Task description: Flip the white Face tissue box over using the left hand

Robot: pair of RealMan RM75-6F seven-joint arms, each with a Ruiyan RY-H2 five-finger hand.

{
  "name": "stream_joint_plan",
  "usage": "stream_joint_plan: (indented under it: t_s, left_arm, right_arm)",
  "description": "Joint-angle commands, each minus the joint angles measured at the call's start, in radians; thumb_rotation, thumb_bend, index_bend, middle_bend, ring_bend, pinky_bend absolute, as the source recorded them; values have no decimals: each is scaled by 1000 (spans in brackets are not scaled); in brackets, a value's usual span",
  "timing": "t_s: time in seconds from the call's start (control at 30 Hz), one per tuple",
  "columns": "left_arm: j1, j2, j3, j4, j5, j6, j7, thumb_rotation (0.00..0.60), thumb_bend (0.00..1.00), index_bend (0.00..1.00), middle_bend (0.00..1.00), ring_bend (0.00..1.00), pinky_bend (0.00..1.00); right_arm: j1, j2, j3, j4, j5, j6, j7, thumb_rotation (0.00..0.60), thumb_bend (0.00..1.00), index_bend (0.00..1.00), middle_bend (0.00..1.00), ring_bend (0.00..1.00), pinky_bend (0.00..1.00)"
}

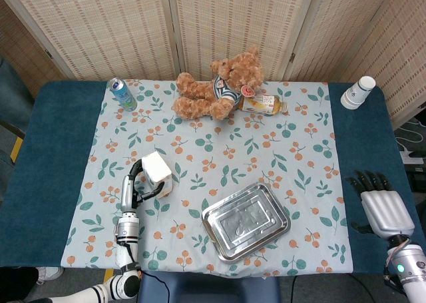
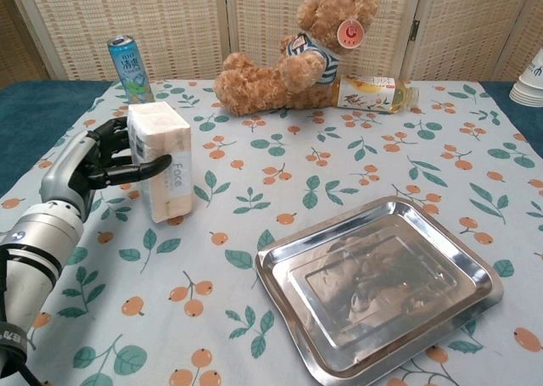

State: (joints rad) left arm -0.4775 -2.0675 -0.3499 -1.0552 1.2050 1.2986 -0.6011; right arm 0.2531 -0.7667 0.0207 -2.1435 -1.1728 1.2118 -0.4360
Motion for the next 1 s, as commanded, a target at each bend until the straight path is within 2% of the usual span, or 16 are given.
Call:
stream_joint_plan:
  t_s: [0.03, 0.4, 0.47, 0.57, 0.63, 1.0]
  left_arm:
    - [4, 3, 1, 5, 4, -5, -3, 600, 180, 251, 324, 119, 183]
    - [30, 14, 13, 16, 8, -28, -10, 600, 180, 199, 271, 81, 185]
    - [31, 19, 23, 16, 32, -22, -30, 600, 174, 124, 222, 45, 179]
    - [32, 28, 39, 19, 54, -31, -55, 600, 147, 5, 69, 2, 141]
    - [33, 34, 43, 16, 61, -34, -56, 600, 126, 0, 7, 0, 116]
    - [45, 64, 43, -24, 71, -29, -40, 600, 105, 0, 0, 0, 67]
  right_arm:
    - [1, -3, -2, 1, 2, 0, -4, 600, 118, 149, 45, 0, 0]
    - [7, -14, -6, 3, 10, -4, -19, 600, 118, 149, 45, 0, 0]
    - [9, -15, -7, 3, 10, -5, -20, 600, 118, 149, 45, 0, 0]
    - [10, -15, -8, 2, 11, -4, -21, 600, 119, 149, 45, 0, 0]
    - [9, -16, -8, 2, 9, -2, -21, 600, 118, 149, 45, 0, 0]
    - [11, -14, -11, -4, 0, -1, -20, 600, 118, 157, 45, 0, 0]
